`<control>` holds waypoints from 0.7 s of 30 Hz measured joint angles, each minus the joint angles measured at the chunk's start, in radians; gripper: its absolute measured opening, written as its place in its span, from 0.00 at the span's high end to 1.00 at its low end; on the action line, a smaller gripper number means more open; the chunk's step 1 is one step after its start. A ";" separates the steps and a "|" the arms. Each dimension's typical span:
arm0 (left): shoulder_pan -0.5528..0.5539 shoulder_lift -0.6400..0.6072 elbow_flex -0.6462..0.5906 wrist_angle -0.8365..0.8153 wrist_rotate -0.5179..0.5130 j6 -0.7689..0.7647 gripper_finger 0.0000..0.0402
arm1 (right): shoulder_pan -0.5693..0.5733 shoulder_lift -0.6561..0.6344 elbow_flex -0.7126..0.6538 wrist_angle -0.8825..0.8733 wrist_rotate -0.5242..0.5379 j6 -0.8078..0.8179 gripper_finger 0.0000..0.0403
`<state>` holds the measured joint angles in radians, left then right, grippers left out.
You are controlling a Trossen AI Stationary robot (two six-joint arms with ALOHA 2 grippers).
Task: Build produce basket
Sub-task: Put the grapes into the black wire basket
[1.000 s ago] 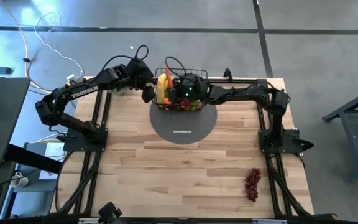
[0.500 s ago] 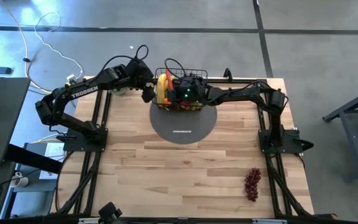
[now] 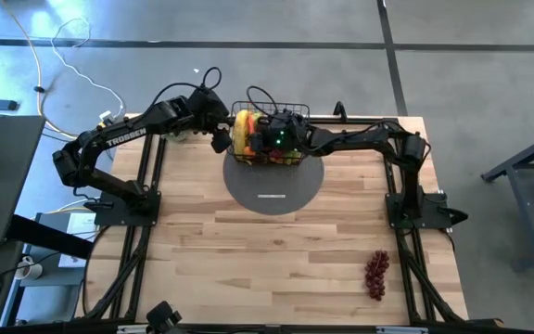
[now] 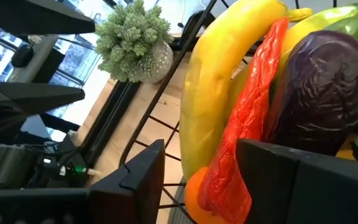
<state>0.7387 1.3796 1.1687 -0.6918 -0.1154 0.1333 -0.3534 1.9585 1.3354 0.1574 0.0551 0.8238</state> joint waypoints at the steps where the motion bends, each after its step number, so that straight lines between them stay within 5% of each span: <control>1: 0.000 0.000 0.000 0.000 0.000 0.000 0.35 | 0.000 -0.003 0.000 -0.001 -0.001 0.009 0.56; 21: -0.035 -0.002 0.000 -0.178 0.002 0.000 0.35 | 0.092 -0.232 -0.001 -0.391 0.025 -0.038 0.55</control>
<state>0.7033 1.3775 1.1687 -0.8701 -0.1135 0.1333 -0.2613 1.7266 1.3342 -0.2339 0.0799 0.7854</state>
